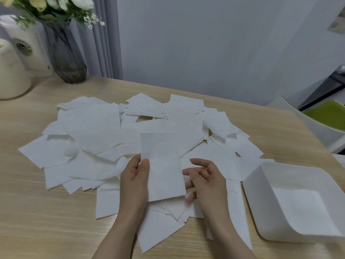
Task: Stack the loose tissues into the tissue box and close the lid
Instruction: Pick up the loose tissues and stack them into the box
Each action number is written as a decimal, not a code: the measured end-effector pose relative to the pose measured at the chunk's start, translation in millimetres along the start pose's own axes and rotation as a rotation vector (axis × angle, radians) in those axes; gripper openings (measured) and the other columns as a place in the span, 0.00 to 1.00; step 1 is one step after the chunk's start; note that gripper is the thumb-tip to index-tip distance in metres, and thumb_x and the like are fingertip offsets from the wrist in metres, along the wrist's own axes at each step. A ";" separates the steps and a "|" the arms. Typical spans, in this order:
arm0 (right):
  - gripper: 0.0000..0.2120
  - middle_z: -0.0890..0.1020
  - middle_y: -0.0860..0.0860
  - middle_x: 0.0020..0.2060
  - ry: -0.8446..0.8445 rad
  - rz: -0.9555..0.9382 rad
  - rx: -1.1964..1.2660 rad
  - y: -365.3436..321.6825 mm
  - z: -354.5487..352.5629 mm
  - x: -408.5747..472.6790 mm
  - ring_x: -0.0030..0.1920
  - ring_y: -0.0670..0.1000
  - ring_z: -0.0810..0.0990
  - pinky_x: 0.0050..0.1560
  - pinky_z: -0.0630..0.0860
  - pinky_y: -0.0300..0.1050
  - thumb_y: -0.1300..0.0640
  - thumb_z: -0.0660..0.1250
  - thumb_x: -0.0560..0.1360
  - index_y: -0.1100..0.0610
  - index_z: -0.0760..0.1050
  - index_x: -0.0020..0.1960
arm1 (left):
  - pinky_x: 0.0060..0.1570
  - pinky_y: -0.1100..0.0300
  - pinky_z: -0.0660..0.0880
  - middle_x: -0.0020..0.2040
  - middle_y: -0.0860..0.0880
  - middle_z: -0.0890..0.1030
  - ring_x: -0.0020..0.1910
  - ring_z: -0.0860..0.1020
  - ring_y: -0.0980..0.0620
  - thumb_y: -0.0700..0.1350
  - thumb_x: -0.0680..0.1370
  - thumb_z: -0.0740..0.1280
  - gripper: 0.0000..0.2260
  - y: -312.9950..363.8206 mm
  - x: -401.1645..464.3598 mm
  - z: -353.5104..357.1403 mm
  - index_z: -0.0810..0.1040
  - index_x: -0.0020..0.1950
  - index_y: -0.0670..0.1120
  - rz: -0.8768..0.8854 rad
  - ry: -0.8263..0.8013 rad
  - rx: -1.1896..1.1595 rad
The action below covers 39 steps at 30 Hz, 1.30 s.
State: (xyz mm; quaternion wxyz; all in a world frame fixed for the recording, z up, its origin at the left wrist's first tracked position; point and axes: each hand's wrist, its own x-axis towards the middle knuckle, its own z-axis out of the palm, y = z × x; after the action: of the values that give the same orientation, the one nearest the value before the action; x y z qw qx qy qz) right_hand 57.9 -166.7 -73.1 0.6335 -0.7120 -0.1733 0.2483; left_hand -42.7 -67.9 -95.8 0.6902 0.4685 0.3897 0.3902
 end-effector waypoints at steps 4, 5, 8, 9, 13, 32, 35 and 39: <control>0.09 0.81 0.45 0.36 0.126 -0.082 -0.149 9.1 -25.3 10.8 0.34 0.44 0.77 0.34 0.72 0.43 0.62 0.66 0.76 0.48 0.77 0.51 | 0.36 0.62 0.78 0.42 0.49 0.86 0.39 0.83 0.53 0.40 0.82 0.62 0.08 1.1 -0.4 -1.1 0.80 0.53 0.47 -0.022 0.003 -0.028; 0.10 0.80 0.43 0.36 0.141 -0.104 -0.225 11.0 -31.6 14.3 0.34 0.41 0.76 0.37 0.72 0.41 0.61 0.67 0.76 0.47 0.77 0.51 | 0.35 0.63 0.78 0.42 0.49 0.86 0.39 0.83 0.54 0.39 0.81 0.62 0.08 0.9 -0.5 -1.0 0.80 0.53 0.47 -0.023 -0.001 -0.024; 0.12 0.79 0.41 0.46 0.105 -0.097 -0.446 12.5 -45.4 23.1 0.37 0.40 0.74 0.42 0.70 0.38 0.58 0.68 0.75 0.46 0.74 0.55 | 0.39 0.59 0.79 0.44 0.49 0.86 0.41 0.84 0.52 0.37 0.81 0.63 0.09 -0.4 0.1 0.0 0.79 0.54 0.49 -0.016 -0.003 0.018; 0.13 0.78 0.41 0.49 0.081 -0.081 -0.499 12.1 -47.7 24.7 0.38 0.42 0.74 0.42 0.70 0.39 0.56 0.69 0.74 0.46 0.74 0.57 | 0.41 0.56 0.80 0.45 0.49 0.86 0.42 0.84 0.51 0.37 0.81 0.63 0.10 -1.3 0.4 0.4 0.79 0.55 0.50 -0.012 -0.006 0.042; 0.21 0.73 0.41 0.56 0.019 -0.062 -0.628 12.5 -47.7 24.7 0.48 0.44 0.76 0.45 0.69 0.38 0.51 0.71 0.72 0.45 0.70 0.63 | 0.43 0.55 0.79 0.46 0.52 0.86 0.43 0.85 0.52 0.37 0.80 0.63 0.12 -3.5 0.7 1.3 0.77 0.56 0.53 0.017 -0.007 0.111; 0.14 0.78 0.41 0.34 0.114 -0.118 -0.346 17.6 -50.4 10.2 0.32 0.43 0.71 0.39 0.71 0.35 0.60 0.72 0.72 0.45 0.79 0.54 | 0.35 0.64 0.77 0.43 0.50 0.86 0.38 0.84 0.55 0.35 0.80 0.64 0.12 -3.5 2.2 -0.2 0.78 0.52 0.53 0.015 -0.024 0.037; 0.13 0.75 0.44 0.33 0.107 -0.054 -0.154 16.0 -49.0 8.8 0.31 0.43 0.71 0.37 0.70 0.32 0.64 0.72 0.72 0.50 0.80 0.52 | 0.33 0.66 0.76 0.41 0.51 0.86 0.38 0.83 0.56 0.35 0.80 0.64 0.12 -4.2 2.3 -0.3 0.78 0.53 0.53 0.012 -0.024 0.031; 0.09 0.80 0.54 0.37 0.067 0.035 0.007 13.3 -47.5 7.0 0.36 0.49 0.74 0.36 0.73 0.33 0.65 0.73 0.71 0.57 0.80 0.49 | 0.36 0.62 0.77 0.44 0.49 0.86 0.40 0.84 0.53 0.36 0.80 0.64 0.12 -3.8 1.5 -0.3 0.78 0.53 0.53 0.014 -0.025 0.045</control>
State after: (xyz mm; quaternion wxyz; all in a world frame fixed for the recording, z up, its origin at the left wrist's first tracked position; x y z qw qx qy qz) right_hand 89.9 -203.3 -83.6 0.6370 -0.7206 -0.1388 0.2359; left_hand -41.7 -67.4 -99.8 0.6814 0.4915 0.3864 0.3805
